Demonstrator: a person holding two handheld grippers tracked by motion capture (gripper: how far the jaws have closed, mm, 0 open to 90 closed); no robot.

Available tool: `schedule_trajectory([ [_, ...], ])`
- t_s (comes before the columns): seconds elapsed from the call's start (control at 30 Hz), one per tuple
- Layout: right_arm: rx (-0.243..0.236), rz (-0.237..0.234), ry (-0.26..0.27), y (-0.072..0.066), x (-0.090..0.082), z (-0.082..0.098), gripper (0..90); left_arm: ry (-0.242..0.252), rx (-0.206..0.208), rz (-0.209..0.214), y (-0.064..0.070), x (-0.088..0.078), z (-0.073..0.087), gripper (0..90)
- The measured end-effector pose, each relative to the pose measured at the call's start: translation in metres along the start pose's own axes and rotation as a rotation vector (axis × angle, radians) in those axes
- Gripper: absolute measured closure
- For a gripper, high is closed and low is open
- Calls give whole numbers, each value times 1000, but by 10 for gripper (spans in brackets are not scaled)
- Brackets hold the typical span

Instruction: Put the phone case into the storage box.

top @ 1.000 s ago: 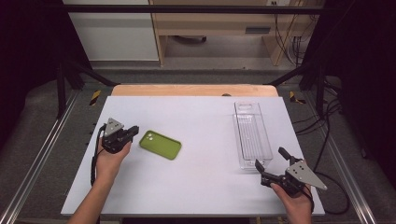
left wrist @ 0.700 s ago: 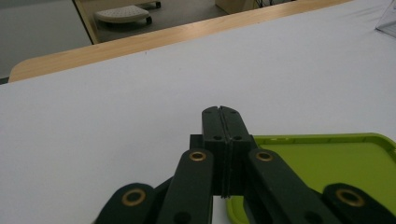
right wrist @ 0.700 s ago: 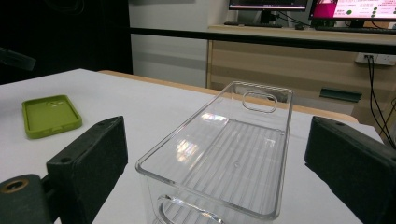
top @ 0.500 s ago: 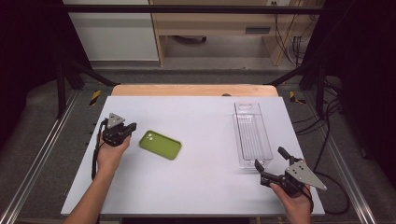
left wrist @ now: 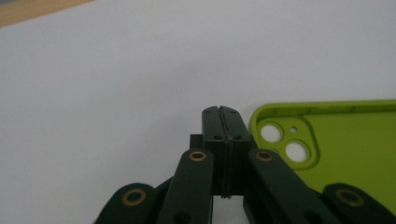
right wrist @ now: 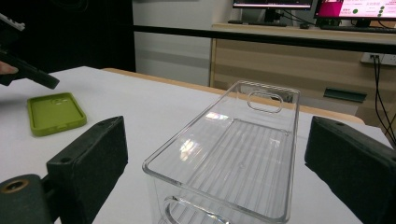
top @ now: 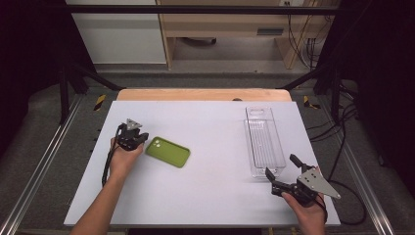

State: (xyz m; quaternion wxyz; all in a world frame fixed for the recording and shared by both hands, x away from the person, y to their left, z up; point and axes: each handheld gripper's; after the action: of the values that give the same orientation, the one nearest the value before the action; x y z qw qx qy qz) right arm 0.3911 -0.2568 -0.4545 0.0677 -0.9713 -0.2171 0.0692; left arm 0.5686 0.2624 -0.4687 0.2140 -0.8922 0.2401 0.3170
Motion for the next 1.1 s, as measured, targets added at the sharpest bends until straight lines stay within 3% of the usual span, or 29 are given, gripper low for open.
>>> schedule_trajectory([
  [0.6, -1, 7, 2, 1, -1, 0, 64, -11, 27, 41, 5, 7, -1, 900],
  [0.7, -1, 8, 0, 2, -1, 0, 64, 4, -2, 68, 3, 9, 1, 900],
  [0.8, 3, 12, 3, 2, -3, 0, 64, 0, 16, 67, 4, 12, 1, 900],
  [0.87, 4, 14, 2, 3, -3, 0, 64, 10, 2, 76, 5, 13, 1, 900],
  [1.1, 13, 24, -2, 7, -3, 0, 64, 15, 32, 89, 11, 15, -2, 900],
])
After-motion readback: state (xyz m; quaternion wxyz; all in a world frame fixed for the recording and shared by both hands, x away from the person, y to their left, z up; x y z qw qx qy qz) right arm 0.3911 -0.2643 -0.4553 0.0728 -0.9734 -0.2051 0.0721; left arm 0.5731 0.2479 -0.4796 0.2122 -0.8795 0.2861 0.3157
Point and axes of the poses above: each handheld gripper's, and its own axes: x roughly forward along the jaws, z roughly out of its underside, y roughly to its right, and after that the axes turned 12 degrees about x, right-handed
